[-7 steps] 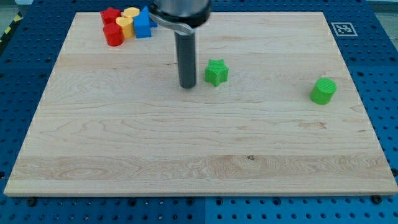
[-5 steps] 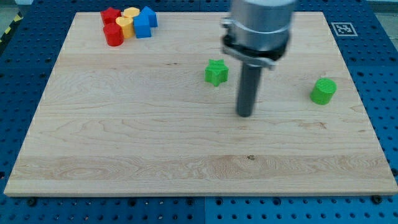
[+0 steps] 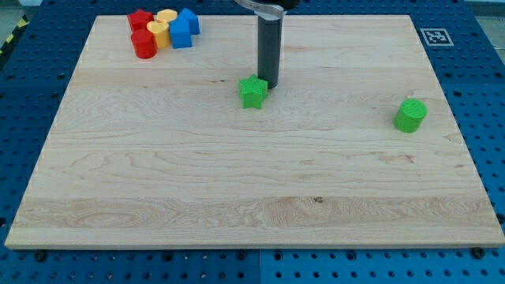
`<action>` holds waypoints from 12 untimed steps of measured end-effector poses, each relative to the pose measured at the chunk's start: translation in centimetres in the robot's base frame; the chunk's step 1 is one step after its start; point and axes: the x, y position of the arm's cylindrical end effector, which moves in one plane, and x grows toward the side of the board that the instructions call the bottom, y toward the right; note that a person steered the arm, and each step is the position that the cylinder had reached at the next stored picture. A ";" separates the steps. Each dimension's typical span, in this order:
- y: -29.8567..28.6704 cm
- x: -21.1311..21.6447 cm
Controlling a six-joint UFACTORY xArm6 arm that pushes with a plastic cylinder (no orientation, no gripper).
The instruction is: Move the green star close to the red circle
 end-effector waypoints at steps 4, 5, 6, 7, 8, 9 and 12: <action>-10.1 -0.1; -8.7 -0.1; -6.9 2.6; -7.3 6.0; -10.4 7.4; -13.9 4.2; -10.8 4.9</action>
